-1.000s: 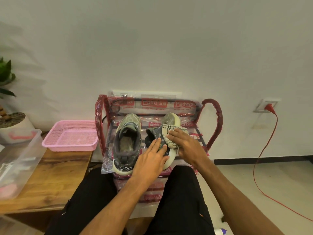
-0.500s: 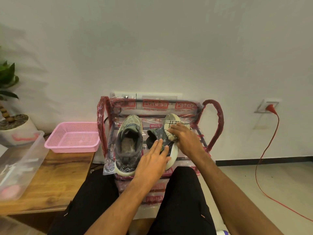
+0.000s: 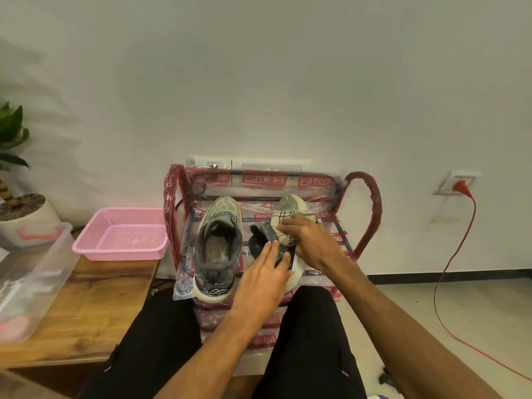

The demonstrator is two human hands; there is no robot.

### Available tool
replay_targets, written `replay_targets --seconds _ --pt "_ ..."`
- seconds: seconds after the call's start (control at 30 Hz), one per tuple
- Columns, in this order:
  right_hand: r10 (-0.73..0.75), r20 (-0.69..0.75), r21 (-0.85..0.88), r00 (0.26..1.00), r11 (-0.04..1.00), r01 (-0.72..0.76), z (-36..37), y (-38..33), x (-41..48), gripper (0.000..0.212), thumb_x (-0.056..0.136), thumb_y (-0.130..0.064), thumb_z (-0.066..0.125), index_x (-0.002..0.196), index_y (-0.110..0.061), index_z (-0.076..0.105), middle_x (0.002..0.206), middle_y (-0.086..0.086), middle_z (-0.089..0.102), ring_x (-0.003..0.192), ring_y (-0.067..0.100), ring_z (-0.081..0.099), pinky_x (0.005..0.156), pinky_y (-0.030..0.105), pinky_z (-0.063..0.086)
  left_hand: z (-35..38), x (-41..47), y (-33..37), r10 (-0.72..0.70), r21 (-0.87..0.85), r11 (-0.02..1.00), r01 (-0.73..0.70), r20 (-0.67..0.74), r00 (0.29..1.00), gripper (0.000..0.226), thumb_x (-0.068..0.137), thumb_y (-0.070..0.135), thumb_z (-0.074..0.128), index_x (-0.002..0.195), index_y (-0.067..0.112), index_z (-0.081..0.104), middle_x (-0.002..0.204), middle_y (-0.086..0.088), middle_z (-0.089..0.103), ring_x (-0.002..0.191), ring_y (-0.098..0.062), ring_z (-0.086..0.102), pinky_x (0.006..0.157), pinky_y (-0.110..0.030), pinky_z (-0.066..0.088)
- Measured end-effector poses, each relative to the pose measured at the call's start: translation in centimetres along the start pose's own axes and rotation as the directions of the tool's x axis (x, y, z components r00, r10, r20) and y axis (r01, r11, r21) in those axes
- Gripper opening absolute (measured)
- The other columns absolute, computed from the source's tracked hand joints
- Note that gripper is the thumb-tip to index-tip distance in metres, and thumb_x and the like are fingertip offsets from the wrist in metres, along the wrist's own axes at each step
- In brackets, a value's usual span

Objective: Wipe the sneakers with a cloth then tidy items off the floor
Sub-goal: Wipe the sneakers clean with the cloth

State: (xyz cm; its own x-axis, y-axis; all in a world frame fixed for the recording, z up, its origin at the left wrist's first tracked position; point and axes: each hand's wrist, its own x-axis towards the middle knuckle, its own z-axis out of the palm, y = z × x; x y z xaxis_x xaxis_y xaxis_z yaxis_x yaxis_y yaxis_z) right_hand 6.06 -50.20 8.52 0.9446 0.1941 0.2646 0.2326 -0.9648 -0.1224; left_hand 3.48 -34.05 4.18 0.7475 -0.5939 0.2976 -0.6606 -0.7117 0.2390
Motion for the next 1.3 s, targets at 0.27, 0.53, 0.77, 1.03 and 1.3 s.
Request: replay_targets --seconds 0.27,0.53,0.77,1.03,1.3 --pt "-0.047 -0.029 -0.118 0.998 0.992 0.044 0.0 0.8 0.5 0.04 0.09 -0.003 0.059 0.128 -0.014 0.062 0.134 0.005 0.059 0.131 0.023 0.046 0.104 0.037 0.043 0.5 0.0 -0.1 0.034 0.003 0.999 -0.034 -0.045 0.998 0.044 0.101 0.03 0.045 0.141 0.01 0.045 0.154 -0.015 0.031 0.145 -0.024 0.023 0.108 -0.038 0.04" --pt "-0.12 -0.01 -0.049 0.993 0.992 0.12 0.2 1.4 -1.4 0.051 0.077 0.001 0.073 0.124 -0.017 0.066 0.134 0.003 0.06 0.132 0.024 0.047 0.102 0.039 0.044 1.0 -0.2 -0.5 0.021 -0.01 1.0 -0.022 -0.078 0.997 0.042 0.094 0.03 0.06 0.131 0.012 0.057 0.144 -0.016 0.046 0.137 -0.026 0.041 0.096 -0.04 0.052" --pt "0.037 -0.038 0.031 0.999 0.999 -0.035 1.0 1.1 -2.4 0.053 0.081 0.003 0.064 0.13 -0.017 0.061 0.139 0.001 0.054 0.136 0.021 0.04 0.103 0.041 0.045 1.0 0.1 0.0 0.024 -0.011 1.0 -0.025 -0.09 0.996 0.038 0.076 0.024 0.082 0.111 0.014 0.07 0.13 -0.015 0.06 0.124 -0.026 0.055 0.083 -0.038 0.058" --pt "0.116 -0.125 -0.049 0.985 0.991 -0.123 -0.1 1.7 -2.3 0.05 0.083 0.0 0.068 0.13 -0.015 0.061 0.139 0.005 0.055 0.135 0.028 0.044 0.106 0.04 0.041 0.7 0.2 -0.1 0.006 -0.06 0.998 -0.013 -0.115 0.993 0.035 0.093 0.029 0.062 0.126 0.015 0.063 0.145 -0.012 0.047 0.137 -0.023 0.041 0.1 -0.04 0.048" --pt "0.03 -0.081 -0.07 0.996 0.997 -0.036 1.6 0.9 -3.2 0.061 0.067 -0.002 0.084 0.123 -0.017 0.066 0.132 0.004 0.062 0.128 0.028 0.053 0.097 0.042 0.048 0.0 -0.6 -1.3 -0.103 -0.173 0.98 0.096 -0.031 0.994 0.042 0.102 0.04 0.039 0.14 0.025 0.049 0.157 0.002 0.027 0.145 -0.01 0.022 0.107 -0.033 0.039"
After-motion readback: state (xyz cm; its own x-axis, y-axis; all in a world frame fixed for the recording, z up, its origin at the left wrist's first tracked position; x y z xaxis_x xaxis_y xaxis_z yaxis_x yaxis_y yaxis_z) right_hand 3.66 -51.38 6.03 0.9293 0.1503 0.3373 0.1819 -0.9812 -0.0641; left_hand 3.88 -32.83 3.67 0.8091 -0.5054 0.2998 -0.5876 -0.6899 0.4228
